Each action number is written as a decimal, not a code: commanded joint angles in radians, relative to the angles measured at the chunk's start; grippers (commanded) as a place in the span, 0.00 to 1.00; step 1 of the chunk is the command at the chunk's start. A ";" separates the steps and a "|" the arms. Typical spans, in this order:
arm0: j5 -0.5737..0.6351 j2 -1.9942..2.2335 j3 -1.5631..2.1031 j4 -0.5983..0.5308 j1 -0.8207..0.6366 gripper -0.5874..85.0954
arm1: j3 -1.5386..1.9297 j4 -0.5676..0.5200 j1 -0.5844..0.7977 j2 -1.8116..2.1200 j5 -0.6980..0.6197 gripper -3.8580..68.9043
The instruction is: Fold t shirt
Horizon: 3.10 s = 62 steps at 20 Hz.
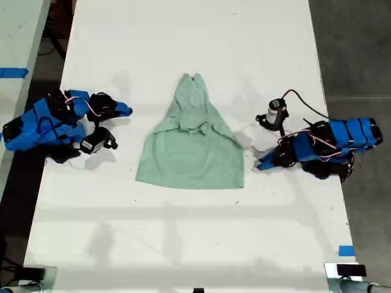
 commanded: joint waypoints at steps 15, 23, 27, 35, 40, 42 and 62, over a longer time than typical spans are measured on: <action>0.009 0.009 0.011 -0.012 0.037 0.01 | -0.279 -0.066 0.103 -0.508 0.761 0.20; 0.008 0.009 0.011 -0.012 0.046 0.01 | -0.699 -0.166 0.078 -1.187 0.859 0.24; 0.008 0.009 0.011 -0.012 0.051 0.01 | -0.888 -0.235 0.080 -1.465 0.793 0.28; 0.006 0.009 0.011 -0.012 0.057 0.01 | -1.039 -0.298 0.078 -1.838 0.798 0.25; 0.005 0.009 0.011 -0.012 0.057 0.01 | -1.103 -0.209 0.080 -1.829 0.802 0.08; 0.005 0.009 0.011 -0.012 0.057 0.01 | -1.158 -0.137 0.089 -1.818 0.788 0.08; 0.006 0.009 0.011 -0.012 0.061 0.01 | -1.919 -0.333 0.087 -2.352 0.460 0.14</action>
